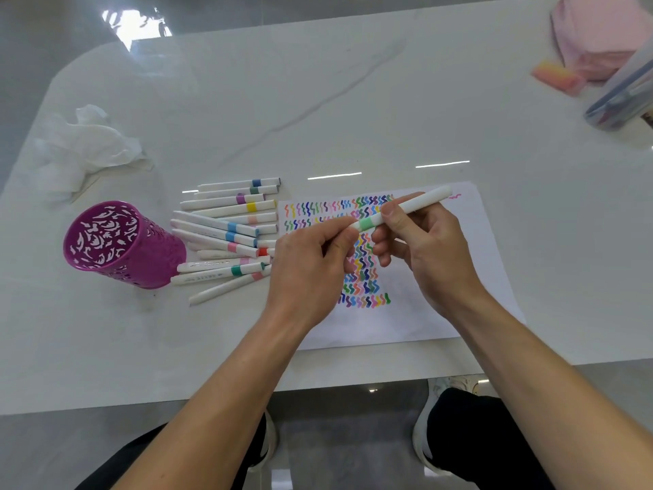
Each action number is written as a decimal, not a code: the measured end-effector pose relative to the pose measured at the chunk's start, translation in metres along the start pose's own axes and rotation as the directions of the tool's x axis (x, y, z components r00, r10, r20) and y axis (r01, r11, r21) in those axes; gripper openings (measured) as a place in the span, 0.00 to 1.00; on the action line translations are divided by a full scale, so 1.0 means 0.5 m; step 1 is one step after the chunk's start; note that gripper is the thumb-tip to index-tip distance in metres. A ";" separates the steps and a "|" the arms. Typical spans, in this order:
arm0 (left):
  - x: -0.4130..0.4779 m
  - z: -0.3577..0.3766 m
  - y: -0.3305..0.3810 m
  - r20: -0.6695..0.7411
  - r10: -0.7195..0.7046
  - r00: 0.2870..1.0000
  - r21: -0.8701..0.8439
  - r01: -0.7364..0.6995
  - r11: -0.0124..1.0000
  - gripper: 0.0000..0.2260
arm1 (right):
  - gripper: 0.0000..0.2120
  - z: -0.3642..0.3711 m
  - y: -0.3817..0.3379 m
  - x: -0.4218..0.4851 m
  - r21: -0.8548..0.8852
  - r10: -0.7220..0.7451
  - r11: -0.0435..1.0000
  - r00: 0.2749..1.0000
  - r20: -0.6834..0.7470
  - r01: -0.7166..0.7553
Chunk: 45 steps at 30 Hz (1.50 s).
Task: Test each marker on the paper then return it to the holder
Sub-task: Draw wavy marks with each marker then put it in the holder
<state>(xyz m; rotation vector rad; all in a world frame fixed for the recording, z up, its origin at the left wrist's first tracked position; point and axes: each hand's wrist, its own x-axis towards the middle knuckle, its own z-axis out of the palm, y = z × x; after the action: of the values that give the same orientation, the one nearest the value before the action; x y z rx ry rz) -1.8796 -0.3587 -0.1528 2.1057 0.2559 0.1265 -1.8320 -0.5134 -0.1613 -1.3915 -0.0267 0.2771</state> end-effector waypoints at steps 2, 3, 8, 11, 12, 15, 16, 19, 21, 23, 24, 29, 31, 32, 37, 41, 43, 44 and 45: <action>-0.002 0.000 0.001 -0.014 0.029 0.999 0.043 -0.028 0.999 0.10 | 0.06 0.003 0.005 -0.003 0.019 0.008 1.000 1.000 0.003 -0.008; -0.003 0.001 0.002 -0.023 0.043 0.999 0.062 -0.042 0.997 0.10 | 0.06 0.004 0.008 -0.004 0.030 0.013 0.999 1.000 0.001 -0.013; -0.007 0.003 0.001 -0.060 0.071 0.996 0.080 -0.066 0.995 0.09 | 0.06 0.003 0.016 -0.011 0.044 0.033 0.998 0.999 0.005 -0.033; -0.013 0.002 0.004 -0.048 0.068 0.997 0.086 -0.064 0.994 0.09 | 0.07 0.004 0.017 -0.016 0.040 0.045 0.998 0.999 0.008 -0.045; -0.013 0.000 0.005 -0.042 0.067 0.997 0.085 -0.063 0.994 0.09 | 0.07 0.004 0.016 -0.016 0.041 0.047 0.998 0.999 0.007 -0.047; -0.009 -0.007 0.005 -0.016 0.046 0.999 0.055 -0.045 0.998 0.08 | 0.08 0.007 0.014 -0.018 0.034 0.065 0.997 0.998 0.011 -0.065; -0.008 -0.009 0.006 -0.007 0.040 0.999 0.045 -0.039 0.998 0.08 | 0.08 0.009 0.012 -0.017 0.034 0.074 0.997 0.997 0.017 -0.074; -0.013 -0.017 0.011 -0.019 0.023 1.000 0.024 -0.023 0.999 0.06 | 0.11 0.017 0.009 -0.012 0.021 0.103 0.994 0.994 0.044 -0.104; -0.017 -0.027 0.011 -0.057 0.007 0.998 -0.020 -0.008 1.000 0.05 | 0.13 0.022 0.008 -0.008 -0.040 0.098 0.995 0.994 0.048 -0.096; -0.016 -0.044 0.006 -0.110 -0.014 0.994 -0.065 0.007 0.998 0.02 | 0.13 0.030 0.011 -0.006 -0.094 0.083 0.992 0.996 0.044 -0.079; -0.016 -0.054 0.002 -0.143 -0.026 0.989 -0.081 0.015 0.997 0.01 | 0.12 0.035 0.014 -0.006 -0.109 0.083 0.991 0.996 0.040 -0.078; -0.018 -0.108 -0.015 -0.335 -0.065 0.940 -0.157 0.013 0.987 0.03 | 0.07 0.051 0.038 -0.010 -0.185 0.100 0.978 0.995 -0.005 -0.100; -0.019 -0.133 -0.021 -0.404 -0.051 0.913 -0.161 -0.016 0.987 0.02 | 0.04 0.054 0.043 -0.011 -0.210 0.117 0.971 0.993 -0.018 -0.118; -0.019 -0.146 -0.024 -0.444 -0.035 0.895 -0.144 -0.032 0.989 0.02 | 0.04 0.056 0.045 -0.011 -0.219 0.123 0.968 0.992 -0.024 -0.125; -0.027 -0.205 -0.033 -0.613 -0.006 0.790 -0.125 -0.089 0.988 0.03 | 0.03 0.072 0.047 -0.010 -0.261 0.122 0.957 0.992 -0.032 -0.126; -0.037 -0.239 -0.032 -0.750 0.064 0.659 -0.068 -0.173 0.983 0.07 | 0.03 0.082 0.052 -0.013 -0.276 0.121 0.953 0.992 -0.020 -0.122; -0.041 -0.252 -0.032 -0.800 0.120 0.588 -0.007 -0.210 0.978 0.09 | 0.03 0.086 0.055 -0.015 -0.283 0.124 0.951 0.992 -0.018 -0.124; -0.043 -0.257 -0.032 -0.821 0.138 0.555 0.008 -0.231 0.973 0.11 | 0.03 0.087 0.056 -0.015 -0.287 0.125 0.950 0.992 -0.020 -0.125; -0.044 -0.263 -0.034 -0.837 0.160 0.524 0.032 -0.245 0.969 0.13 | 0.03 0.088 0.057 -0.015 -0.292 0.125 0.948 0.992 -0.024 -0.127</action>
<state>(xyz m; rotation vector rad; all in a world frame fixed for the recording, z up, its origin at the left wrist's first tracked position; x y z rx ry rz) -1.9285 -0.2461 -0.0986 1.8160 0.5531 1.3035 -1.8521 -0.4683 -0.1800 -1.6929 0.0265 0.3883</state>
